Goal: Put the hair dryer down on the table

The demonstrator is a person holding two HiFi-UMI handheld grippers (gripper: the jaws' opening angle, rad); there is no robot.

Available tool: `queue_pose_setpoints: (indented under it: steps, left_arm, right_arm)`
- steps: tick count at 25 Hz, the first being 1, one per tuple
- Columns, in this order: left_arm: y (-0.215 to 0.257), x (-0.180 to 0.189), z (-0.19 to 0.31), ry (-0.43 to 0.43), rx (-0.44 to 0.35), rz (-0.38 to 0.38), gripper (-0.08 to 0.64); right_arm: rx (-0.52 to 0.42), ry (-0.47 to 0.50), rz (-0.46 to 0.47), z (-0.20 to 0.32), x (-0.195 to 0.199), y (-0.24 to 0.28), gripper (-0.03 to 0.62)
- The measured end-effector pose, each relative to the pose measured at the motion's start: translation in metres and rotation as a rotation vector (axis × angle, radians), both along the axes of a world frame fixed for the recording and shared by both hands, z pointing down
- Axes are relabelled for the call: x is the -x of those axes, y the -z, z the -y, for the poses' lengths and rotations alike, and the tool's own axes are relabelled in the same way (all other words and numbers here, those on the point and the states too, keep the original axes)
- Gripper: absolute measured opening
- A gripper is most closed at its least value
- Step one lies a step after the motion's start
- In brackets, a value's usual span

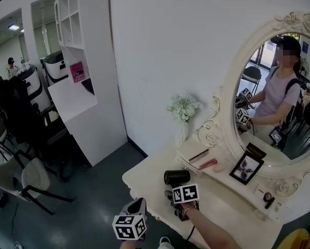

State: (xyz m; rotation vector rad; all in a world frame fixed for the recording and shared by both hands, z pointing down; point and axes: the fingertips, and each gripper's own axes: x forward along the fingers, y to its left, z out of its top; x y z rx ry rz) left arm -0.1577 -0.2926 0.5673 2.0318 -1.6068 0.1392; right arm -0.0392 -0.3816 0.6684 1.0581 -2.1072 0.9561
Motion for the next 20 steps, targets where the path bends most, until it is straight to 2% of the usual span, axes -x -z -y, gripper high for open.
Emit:
queue_pose_setpoints:
  steps: [7, 15, 20]
  left_arm:
    - [0.001, 0.004, -0.004, 0.013, 0.0, 0.003, 0.0]
    - [0.002, 0.004, -0.009, 0.011, -0.003, 0.006, 0.0]
    - [0.005, 0.003, -0.01, 0.004, -0.009, 0.009, 0.0]
  right_arm:
    - [-0.01, 0.002, -0.044, -0.002, -0.001, 0.0, 0.268]
    - [-0.082, -0.01, -0.064, -0.008, -0.005, 0.011, 0.267]
    - [-0.166, -0.046, -0.049, -0.009, -0.013, 0.028, 0.245]
